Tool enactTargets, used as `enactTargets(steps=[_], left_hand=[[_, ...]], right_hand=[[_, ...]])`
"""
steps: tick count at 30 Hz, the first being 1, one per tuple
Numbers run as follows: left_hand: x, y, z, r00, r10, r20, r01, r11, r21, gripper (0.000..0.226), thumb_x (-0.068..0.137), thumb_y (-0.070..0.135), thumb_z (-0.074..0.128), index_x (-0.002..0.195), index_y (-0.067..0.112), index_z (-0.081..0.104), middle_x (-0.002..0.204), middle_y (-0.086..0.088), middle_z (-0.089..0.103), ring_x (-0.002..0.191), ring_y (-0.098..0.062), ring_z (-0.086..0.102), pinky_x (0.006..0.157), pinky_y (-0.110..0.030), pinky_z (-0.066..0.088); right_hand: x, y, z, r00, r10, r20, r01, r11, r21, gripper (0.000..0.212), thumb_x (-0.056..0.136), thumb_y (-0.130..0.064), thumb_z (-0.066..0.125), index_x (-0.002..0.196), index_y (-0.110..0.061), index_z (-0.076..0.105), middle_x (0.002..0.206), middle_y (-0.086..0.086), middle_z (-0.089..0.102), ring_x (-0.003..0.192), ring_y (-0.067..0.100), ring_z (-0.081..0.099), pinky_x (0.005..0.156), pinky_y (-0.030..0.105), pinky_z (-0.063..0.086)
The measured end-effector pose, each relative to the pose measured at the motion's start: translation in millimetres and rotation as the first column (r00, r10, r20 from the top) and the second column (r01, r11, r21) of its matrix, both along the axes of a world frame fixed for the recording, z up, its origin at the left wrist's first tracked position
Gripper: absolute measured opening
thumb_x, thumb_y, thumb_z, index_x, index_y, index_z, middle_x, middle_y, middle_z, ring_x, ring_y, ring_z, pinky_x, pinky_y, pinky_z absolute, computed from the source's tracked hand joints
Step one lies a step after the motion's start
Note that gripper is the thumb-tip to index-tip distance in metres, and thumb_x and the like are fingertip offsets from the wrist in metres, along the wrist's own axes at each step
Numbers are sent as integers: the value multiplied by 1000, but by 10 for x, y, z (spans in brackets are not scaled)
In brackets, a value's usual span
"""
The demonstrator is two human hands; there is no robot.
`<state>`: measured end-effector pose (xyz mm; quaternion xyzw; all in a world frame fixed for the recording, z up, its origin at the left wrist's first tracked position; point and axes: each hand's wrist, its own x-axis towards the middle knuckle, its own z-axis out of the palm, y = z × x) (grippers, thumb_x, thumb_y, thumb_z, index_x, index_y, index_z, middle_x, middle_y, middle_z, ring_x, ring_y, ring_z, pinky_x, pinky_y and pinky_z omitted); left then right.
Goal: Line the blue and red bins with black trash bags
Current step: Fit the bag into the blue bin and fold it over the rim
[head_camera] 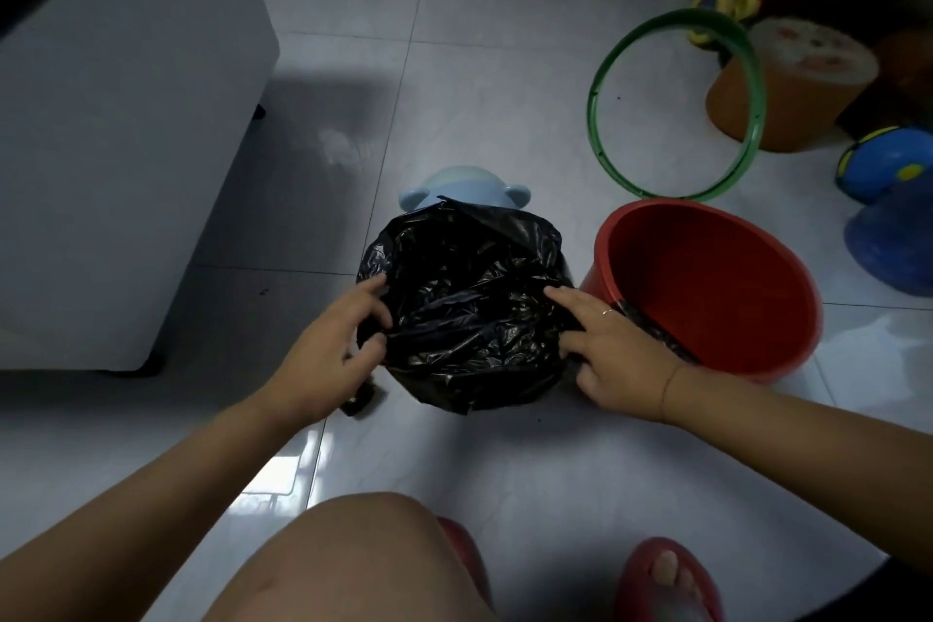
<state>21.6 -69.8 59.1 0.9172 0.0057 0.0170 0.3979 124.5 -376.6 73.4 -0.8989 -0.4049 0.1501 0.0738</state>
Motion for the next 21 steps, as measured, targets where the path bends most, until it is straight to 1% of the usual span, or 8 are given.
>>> enactTargets(steps=[2,4,8,11,14,16,18,21], left_hand=[[18,-82,47,996,78,46,-77,997,-15,41,88,47,42,124,28,47,154,11,26,132,-13,39,104,-36,32],[93,-173,70,986,144,82,-149,988,50,54,94,48,43,141,20,38,156,3,24,141,-13,23,114,-40,19],[377,-421,163,934,303,191,-321,944,71,42,96,37,44,128,12,53,131,-3,49,123,-21,42,102,-35,35],[672,-573,133,936,300,182,-342,896,282,50,94,45,41,131,12,51,132,-9,50,124,-29,41,103,-41,29],[892,-597,-28,953,301,10,-260,806,531,69,91,63,26,145,20,33,154,-7,29,144,-29,15,115,-50,4],[967,-555,-156,947,319,-39,-239,781,576,80,87,70,15,150,22,17,159,-4,19,147,-30,5,114,-54,-4],[1004,-514,-249,941,335,-56,-247,788,565,89,81,75,8,152,22,5,160,-2,14,147,-31,8,114,-55,1],[1003,-476,-306,935,352,-45,-277,804,527,91,79,76,11,151,21,4,159,-2,17,142,-32,24,111,-52,22]], right_hand=[[-79,10,95,987,-131,-90,144,977,159,22,73,2,49,92,-8,56,155,11,22,144,26,19,113,28,19],[-155,54,148,970,-224,-98,244,921,305,18,76,-1,52,92,-9,49,152,12,29,141,24,26,110,30,23],[-181,410,207,927,-373,-40,342,796,499,38,90,-28,50,123,-8,50,146,10,37,137,22,30,114,34,22],[-55,796,101,917,-388,-96,396,847,354,57,96,-43,38,144,-13,31,153,7,29,143,23,21,119,42,11],[179,987,-99,835,-550,25,545,832,101,69,93,-59,21,150,-20,13,158,1,19,146,23,4,114,52,-11],[318,999,-205,784,-608,124,603,794,78,73,91,-63,16,150,-20,9,157,0,21,146,26,3,112,56,-14],[413,984,-289,755,-629,182,621,776,108,74,90,-64,16,150,-21,7,157,3,20,145,29,7,112,55,-13],[533,965,-356,732,-645,220,633,763,133,73,90,-62,17,150,-21,11,154,9,26,142,28,22,115,50,-7]])
